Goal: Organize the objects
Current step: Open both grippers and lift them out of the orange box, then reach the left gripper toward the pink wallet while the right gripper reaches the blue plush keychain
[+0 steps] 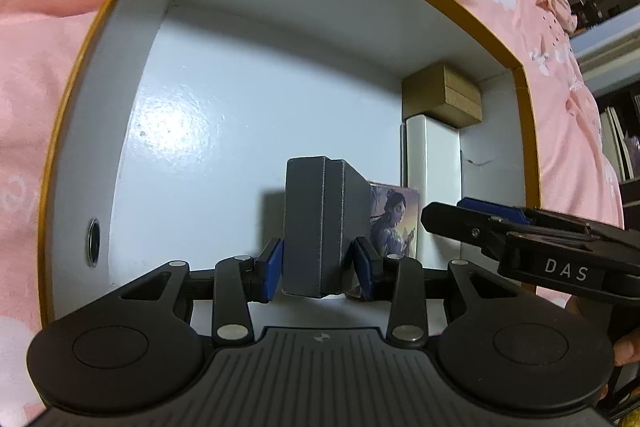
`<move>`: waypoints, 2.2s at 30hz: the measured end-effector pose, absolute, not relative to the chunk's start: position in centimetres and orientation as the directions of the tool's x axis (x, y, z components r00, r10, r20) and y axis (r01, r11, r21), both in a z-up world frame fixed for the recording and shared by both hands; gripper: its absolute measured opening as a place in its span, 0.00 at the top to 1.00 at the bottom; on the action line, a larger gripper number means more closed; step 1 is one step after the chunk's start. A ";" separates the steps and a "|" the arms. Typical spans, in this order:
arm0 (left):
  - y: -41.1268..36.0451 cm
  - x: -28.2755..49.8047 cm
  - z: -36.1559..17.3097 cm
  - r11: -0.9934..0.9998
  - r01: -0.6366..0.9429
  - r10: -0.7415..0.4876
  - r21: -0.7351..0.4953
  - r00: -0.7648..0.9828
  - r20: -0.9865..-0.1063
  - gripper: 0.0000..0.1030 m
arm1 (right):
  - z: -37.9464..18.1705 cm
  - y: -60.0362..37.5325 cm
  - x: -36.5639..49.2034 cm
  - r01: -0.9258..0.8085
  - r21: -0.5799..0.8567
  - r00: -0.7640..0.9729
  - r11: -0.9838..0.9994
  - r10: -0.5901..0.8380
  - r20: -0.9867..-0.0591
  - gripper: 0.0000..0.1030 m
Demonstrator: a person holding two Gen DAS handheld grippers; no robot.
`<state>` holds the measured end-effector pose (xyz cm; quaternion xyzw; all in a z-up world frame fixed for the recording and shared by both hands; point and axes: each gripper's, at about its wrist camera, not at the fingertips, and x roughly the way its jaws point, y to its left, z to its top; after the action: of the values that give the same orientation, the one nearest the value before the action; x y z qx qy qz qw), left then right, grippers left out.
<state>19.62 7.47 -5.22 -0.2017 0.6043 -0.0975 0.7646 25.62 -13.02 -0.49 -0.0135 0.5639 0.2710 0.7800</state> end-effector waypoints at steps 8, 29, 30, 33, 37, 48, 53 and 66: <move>6.9 20.2 -4.7 0.945 -0.020 -0.314 -0.328 0.235 -0.920 0.53 | -0.1 -12.8 25.4 -0.463 0.264 0.245 0.846 0.408 -0.880 0.46; 5.9 21.6 -5.6 0.967 0.079 -0.253 -0.243 0.161 -0.954 0.75 | -1.2 -12.8 25.3 -0.521 0.230 0.244 0.822 0.402 -0.883 0.60; 6.1 21.6 -5.6 0.966 0.073 -0.258 -0.249 0.160 -0.953 0.75 | -1.2 -12.8 25.3 -0.520 0.232 0.244 0.822 0.403 -0.882 0.60; 6.4 21.6 -5.2 0.963 0.060 -0.271 -0.265 0.166 -0.948 0.75 | -1.0 -12.9 25.0 -0.518 0.237 0.251 0.822 0.411 -0.876 0.61; 6.9 19.8 -2.3 0.958 0.084 -0.288 -0.276 0.253 -0.924 0.75 | 0.6 -13.4 23.7 -0.527 0.264 0.271 0.808 0.454 -0.849 0.61; 7.9 10.0 4.5 0.964 0.144 -0.264 -0.223 0.435 -0.861 0.74 | 5.1 -14.7 17.3 -0.583 0.375 0.289 0.721 0.615 -0.733 0.61; 7.9 6.8 2.8 0.980 0.112 -0.196 -0.164 0.394 -0.898 0.74 | 4.5 -13.4 13.5 -0.627 0.386 0.207 0.676 0.622 -0.755 0.60; 9.1 1.9 0.0 0.987 -0.002 -0.150 -0.161 0.352 -0.924 0.69 | 0.1 -8.8 7.5 -0.734 0.281 0.084 0.618 0.493 -0.866 0.39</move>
<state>1.92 9.09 -0.04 -0.0669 0.5674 -0.0450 0.8195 7.52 -8.81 0.14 -0.1137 0.5290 0.4219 0.7275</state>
